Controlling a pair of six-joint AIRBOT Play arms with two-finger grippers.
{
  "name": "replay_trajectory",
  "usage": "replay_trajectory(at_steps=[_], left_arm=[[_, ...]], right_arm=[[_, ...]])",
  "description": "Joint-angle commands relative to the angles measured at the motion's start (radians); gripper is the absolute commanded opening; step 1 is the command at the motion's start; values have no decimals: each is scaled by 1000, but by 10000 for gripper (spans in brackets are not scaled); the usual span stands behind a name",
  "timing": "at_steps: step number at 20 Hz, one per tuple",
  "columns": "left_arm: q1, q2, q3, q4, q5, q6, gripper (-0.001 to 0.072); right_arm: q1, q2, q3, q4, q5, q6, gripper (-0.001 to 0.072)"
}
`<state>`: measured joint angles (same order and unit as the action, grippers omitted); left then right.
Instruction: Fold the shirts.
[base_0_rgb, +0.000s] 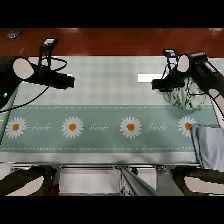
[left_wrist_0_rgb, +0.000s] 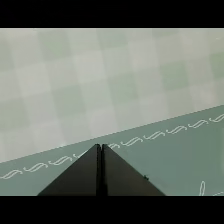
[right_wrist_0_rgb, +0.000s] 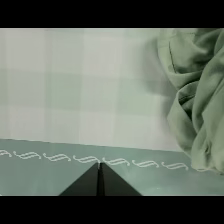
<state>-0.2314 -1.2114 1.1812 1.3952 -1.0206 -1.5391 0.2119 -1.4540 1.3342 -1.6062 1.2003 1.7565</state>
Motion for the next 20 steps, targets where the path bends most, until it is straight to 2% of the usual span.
replay_trajectory(at_steps=[1,3,4,5,7,12,15,16,17,18,20], left_arm=[[0,0,0,0,0,0,23],[0,0,0,0,0,0,23],[0,0,0,0,0,0,23],[0,0,0,0,0,0,23],[0,0,0,0,0,0,23],[0,0,0,0,0,0,23],[0,-3,0,0,23,0,23],[0,-5,0,0,61,0,23],[0,-8,0,1,102,0,23],[0,-10,0,0,135,0,24],[0,-12,0,0,229,0,23]], right_arm=[[1,-1,0,0,0,0,18],[1,-1,0,-6,0,-22,18],[1,-1,0,-47,-1,-110,18],[1,-1,0,-85,0,-144,18],[1,-1,0,-135,0,-146,18],[1,-1,0,-143,-6,-143,18],[1,-1,0,-143,-198,-137,22],[1,-1,0,-150,-243,-106,135],[1,-2,0,-197,-294,-33,508],[0,-4,0,-274,-338,48,635],[-27,-15,0,-451,-386,229,636]])
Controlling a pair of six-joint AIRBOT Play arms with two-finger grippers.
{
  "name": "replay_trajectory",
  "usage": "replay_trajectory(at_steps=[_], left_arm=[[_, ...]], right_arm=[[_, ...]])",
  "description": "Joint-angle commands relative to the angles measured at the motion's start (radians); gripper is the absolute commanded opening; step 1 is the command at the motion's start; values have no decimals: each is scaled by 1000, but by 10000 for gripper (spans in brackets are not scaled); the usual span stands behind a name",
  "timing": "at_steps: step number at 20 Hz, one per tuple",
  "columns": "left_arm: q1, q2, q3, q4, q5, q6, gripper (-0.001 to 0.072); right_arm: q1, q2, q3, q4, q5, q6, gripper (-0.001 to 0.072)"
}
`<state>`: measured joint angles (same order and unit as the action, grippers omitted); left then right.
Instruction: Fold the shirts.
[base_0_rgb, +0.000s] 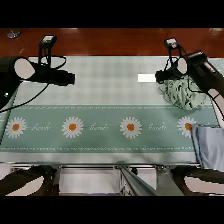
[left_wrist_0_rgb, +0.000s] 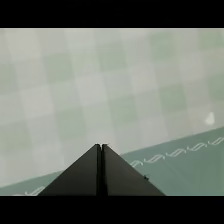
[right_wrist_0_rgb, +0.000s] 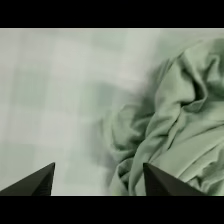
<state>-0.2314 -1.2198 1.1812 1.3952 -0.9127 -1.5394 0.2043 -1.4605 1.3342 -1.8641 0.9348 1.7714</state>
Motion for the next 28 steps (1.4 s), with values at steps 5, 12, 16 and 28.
replay_trajectory(at_steps=[5,12,16,28], left_arm=[[2,-42,0,2,349,-2,701],[53,-113,0,0,87,-38,701],[77,-42,-2,135,-229,36,700],[65,559,-528,-185,-110,34,700]], right_arm=[[-265,-124,0,-78,16,361,636],[-444,-228,8,301,202,0,189],[-455,-203,208,462,303,-175,19],[-269,250,648,516,30,-199,18]])
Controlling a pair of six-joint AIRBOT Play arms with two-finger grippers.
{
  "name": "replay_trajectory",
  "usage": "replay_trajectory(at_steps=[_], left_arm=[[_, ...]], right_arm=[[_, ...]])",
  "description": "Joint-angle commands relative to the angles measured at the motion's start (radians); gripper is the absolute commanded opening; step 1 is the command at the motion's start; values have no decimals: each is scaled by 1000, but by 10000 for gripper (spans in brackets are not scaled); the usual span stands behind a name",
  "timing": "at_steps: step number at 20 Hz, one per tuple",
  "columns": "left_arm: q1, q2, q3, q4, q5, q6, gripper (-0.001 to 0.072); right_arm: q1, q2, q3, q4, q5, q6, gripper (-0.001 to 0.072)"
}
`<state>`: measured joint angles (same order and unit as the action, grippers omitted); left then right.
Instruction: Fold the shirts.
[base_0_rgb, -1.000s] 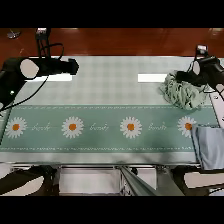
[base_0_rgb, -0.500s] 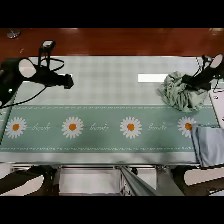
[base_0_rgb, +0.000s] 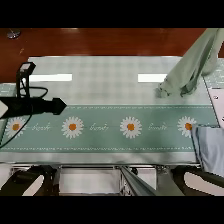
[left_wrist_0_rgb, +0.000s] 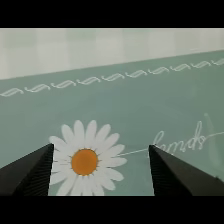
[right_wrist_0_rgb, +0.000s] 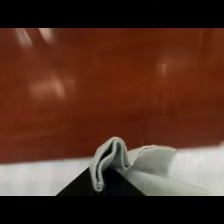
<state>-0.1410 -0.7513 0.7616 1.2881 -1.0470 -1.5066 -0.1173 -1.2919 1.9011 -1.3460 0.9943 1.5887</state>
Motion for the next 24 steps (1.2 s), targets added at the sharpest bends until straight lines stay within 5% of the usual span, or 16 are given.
replay_trajectory(at_steps=[1,9,13,19,22,23,24], left_arm=[[-27,92,-122,-85,27,1,700],[-27,88,-126,-86,151,-43,700],[-27,87,-126,-85,156,-43,700],[-26,87,-126,-85,157,-43,700],[-27,87,-126,-85,156,-43,700],[-27,87,-126,-85,156,-43,700],[-28,87,-126,-93,150,-43,700]], right_arm=[[76,108,106,-3,-26,-25,18],[305,226,148,101,109,-88,19],[566,212,-103,145,153,-103,19],[793,55,-625,198,-104,54,19],[850,-113,-662,394,-150,-8,36],[853,-151,-662,458,-151,-23,414],[835,-169,-657,499,-142,-55,623]])
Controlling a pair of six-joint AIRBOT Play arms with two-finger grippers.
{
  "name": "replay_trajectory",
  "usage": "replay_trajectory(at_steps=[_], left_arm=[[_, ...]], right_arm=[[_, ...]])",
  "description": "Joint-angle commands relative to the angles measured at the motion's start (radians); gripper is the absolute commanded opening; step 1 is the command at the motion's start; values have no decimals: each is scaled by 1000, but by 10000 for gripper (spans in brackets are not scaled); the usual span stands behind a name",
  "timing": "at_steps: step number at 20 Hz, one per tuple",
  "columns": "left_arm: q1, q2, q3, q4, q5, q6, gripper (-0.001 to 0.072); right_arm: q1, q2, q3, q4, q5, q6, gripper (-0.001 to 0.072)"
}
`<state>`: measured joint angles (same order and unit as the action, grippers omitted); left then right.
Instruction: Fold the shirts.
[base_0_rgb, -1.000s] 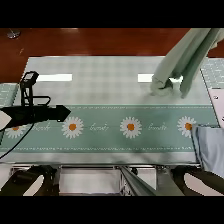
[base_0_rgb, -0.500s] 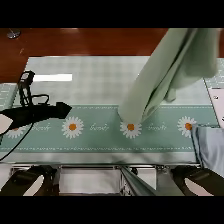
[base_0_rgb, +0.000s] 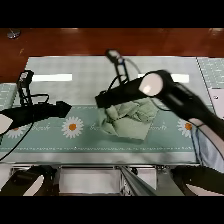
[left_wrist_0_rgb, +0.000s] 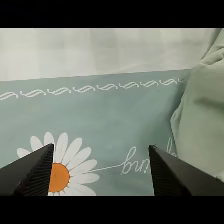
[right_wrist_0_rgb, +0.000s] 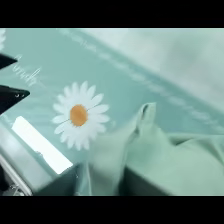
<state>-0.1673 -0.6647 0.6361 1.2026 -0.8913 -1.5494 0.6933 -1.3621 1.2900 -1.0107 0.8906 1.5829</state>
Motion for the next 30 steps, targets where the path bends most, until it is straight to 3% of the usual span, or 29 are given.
replay_trajectory(at_steps=[1,5,8,11,14,18,25,26,27,28,30], left_arm=[[-2,0,0,-30,-30,0,701],[-2,-63,0,-192,-193,81,701],[-2,-179,16,-209,-154,172,701],[-29,-393,122,-254,-149,245,700],[-139,-634,285,-291,-214,254,700],[-271,-906,497,-313,-285,205,700],[-294,-1086,686,-313,-351,133,688],[-292,-1100,705,-312,-351,123,507],[-287,-1108,722,-313,-350,126,133],[-279,-1111,743,-313,-349,152,23],[-252,-1111,790,-309,-351,153,22]], right_arm=[[-19,-97,-31,166,-14,-71,634],[-394,28,10,72,148,-110,632],[-704,136,-49,-132,296,-76,629],[-908,233,-260,-119,299,-85,628],[-969,273,-439,-97,292,-148,628],[-966,273,-506,-94,261,-174,628],[-966,261,-506,-63,201,-174,627],[-965,250,-506,-59,203,-174,628],[-961,238,-506,-60,205,-174,627],[-951,225,-506,-61,206,-174,628],[-912,196,-506,-61,206,-174,627]])
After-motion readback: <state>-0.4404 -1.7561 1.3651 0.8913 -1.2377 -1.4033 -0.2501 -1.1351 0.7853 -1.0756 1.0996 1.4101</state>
